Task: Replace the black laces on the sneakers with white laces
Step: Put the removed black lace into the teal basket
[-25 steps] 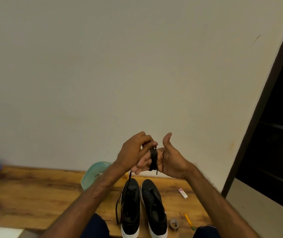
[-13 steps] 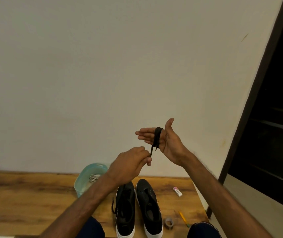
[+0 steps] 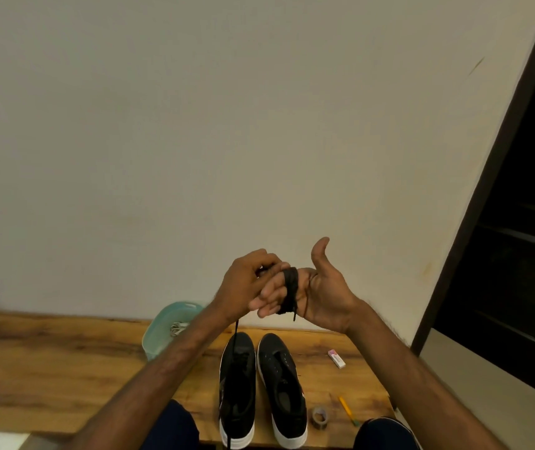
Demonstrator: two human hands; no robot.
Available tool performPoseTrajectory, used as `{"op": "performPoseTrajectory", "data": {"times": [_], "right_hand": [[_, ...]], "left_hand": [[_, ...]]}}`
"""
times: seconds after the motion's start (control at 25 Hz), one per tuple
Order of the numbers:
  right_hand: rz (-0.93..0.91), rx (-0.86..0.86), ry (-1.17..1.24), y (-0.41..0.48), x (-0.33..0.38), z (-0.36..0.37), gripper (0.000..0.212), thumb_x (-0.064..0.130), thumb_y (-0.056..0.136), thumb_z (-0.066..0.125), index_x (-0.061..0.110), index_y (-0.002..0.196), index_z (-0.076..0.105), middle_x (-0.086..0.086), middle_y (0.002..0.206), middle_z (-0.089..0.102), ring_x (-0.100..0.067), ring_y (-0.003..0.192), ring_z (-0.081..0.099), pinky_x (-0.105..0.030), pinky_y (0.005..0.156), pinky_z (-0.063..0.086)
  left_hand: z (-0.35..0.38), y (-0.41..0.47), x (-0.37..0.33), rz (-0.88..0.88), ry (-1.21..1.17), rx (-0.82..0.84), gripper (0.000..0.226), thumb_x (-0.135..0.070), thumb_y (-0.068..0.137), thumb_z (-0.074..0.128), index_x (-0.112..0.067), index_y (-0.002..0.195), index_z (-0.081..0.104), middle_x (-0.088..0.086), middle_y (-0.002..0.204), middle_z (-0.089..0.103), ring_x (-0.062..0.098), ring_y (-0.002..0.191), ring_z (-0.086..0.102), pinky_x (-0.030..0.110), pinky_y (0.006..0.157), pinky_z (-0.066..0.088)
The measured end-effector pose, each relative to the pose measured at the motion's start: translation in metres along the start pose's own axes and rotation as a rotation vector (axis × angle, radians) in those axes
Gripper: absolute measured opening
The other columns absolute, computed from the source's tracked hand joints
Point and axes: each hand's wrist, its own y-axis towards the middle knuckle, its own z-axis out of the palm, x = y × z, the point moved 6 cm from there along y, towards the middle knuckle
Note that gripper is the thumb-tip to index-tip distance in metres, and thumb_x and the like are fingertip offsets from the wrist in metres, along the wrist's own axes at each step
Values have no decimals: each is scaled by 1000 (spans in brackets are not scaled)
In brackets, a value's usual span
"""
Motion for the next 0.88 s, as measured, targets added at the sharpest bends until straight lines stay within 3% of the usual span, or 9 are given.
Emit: {"op": "performPoseTrajectory", "data": {"times": [0.08, 0.2, 0.32, 0.44, 0.52, 0.6, 0.68, 0.76, 0.88], "right_hand": [[-68, -63, 48, 1, 14, -8, 116, 86, 82, 10, -10, 118, 64, -31, 121, 64, -40, 115, 62, -42, 105, 45], [-135, -244, -73, 1, 29, -27, 110, 77, 88, -1, -5, 128, 61, -25, 133, 60, -37, 125, 58, -40, 109, 43], [-11, -415, -475, -5, 23, -42, 101, 71, 89, -6, 10, 122, 67, -5, 123, 70, -20, 119, 64, -38, 111, 41], [173, -390, -643, -13, 1, -37, 95, 80, 80, -4, 33, 101, 75, 11, 103, 75, -4, 105, 67, -17, 96, 45], [217, -319, -565, -13, -17, -26, 104, 76, 81, -9, 18, 110, 73, 2, 107, 76, -13, 109, 68, -10, 92, 45], [192, -192, -438, -10, -24, -9, 113, 74, 83, -12, 1, 113, 70, -14, 111, 73, -27, 112, 67, -18, 100, 44], [146, -142, -277, -6, -13, 2, 113, 86, 79, 1, 0, 95, 72, -26, 99, 68, -38, 99, 64, -33, 103, 42], [45, -102, -141, -4, 5, 2, 106, 89, 77, 5, 9, 85, 75, -20, 88, 68, -33, 89, 64, -36, 97, 41], [-64, -80, -52, 0, 21, -6, 118, 81, 81, -6, -3, 124, 64, -23, 127, 65, -38, 125, 57, -37, 110, 42]], "left_hand": [[15, -10, 8, -96, -175, 86, 17, -11, 97, 55, 3, 93, 64, -5, 73, 59, 4, 66, 58, 23, 67, 49], [30, -28, 11, 23, 287, 220, 24, -32, 100, 54, -20, 87, 71, -9, 82, 58, 7, 78, 56, 34, 76, 49], [25, -36, 3, 96, 426, 261, 25, -40, 101, 49, -30, 86, 67, -13, 88, 52, 5, 81, 53, 28, 72, 46], [9, -28, -15, 221, 522, 162, 24, -41, 101, 47, -29, 89, 64, -15, 86, 47, 3, 77, 49, 21, 64, 41], [-3, -21, -27, 269, 565, 57, 26, -43, 99, 48, -26, 93, 67, -13, 85, 47, 5, 74, 48, 22, 60, 42], [-11, -14, -29, 265, 526, -47, 28, -45, 98, 50, -25, 93, 68, -12, 84, 49, 6, 74, 50, 22, 60, 43], [-8, -12, -24, 223, 422, -66, 32, -45, 97, 47, -20, 90, 66, -10, 81, 49, 7, 73, 52, 22, 61, 43], [5, -15, -9, 100, 118, 34, 23, -27, 99, 47, -11, 88, 58, -11, 76, 51, 4, 67, 52, 20, 61, 44], [27, -20, 18, -118, -18, 144, 18, -3, 100, 42, -7, 94, 58, -8, 74, 56, 10, 66, 54, 25, 65, 45]]}}
